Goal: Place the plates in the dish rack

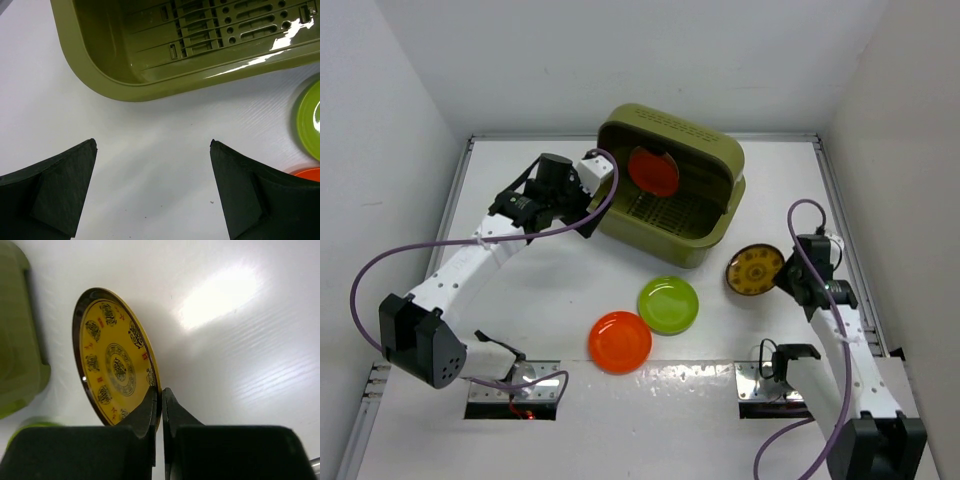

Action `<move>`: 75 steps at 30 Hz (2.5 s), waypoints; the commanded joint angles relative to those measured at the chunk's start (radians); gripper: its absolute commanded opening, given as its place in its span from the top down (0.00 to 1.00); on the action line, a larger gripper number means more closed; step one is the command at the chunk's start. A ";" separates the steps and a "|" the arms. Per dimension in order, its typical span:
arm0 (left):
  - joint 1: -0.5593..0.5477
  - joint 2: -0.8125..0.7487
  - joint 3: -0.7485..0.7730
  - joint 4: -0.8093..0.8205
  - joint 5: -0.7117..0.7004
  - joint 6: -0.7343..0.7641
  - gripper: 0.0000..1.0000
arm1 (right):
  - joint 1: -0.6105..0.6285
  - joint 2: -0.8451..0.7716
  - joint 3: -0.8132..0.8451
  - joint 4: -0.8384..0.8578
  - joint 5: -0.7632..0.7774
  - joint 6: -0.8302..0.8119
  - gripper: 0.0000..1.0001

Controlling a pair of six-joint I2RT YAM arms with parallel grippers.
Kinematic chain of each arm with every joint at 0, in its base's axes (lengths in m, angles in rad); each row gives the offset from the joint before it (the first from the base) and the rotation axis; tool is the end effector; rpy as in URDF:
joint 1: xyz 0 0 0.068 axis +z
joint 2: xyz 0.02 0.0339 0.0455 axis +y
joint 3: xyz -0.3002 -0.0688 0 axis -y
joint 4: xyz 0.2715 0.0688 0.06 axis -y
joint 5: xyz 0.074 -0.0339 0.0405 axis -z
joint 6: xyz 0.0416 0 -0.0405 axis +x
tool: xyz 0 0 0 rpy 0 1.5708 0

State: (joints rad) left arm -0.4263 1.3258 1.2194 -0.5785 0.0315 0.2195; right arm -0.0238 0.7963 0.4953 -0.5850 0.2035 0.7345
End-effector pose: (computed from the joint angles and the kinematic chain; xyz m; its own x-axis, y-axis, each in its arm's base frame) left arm 0.2845 -0.1306 0.3624 -0.4673 0.4513 -0.7602 0.5505 0.8214 0.1492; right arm 0.1595 -0.0122 0.2160 -0.4734 0.6678 -0.5743 0.6311 0.7120 0.3077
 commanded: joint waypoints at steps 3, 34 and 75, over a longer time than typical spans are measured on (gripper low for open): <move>-0.009 0.016 0.005 0.028 0.016 -0.009 0.00 | -0.002 -0.048 0.153 0.011 0.111 -0.135 1.00; 0.168 0.326 0.376 -0.032 0.034 -0.175 0.00 | 0.630 0.590 0.974 0.668 -0.085 -1.201 1.00; 0.281 0.500 0.427 -0.106 0.291 0.063 0.02 | 0.706 1.017 0.669 1.249 0.301 -1.317 1.00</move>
State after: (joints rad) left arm -0.1616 1.8263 1.6257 -0.6487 0.2813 0.2440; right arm 0.6876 1.8324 1.1419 0.5339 0.4438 -0.6193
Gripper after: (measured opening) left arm 0.984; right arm 0.010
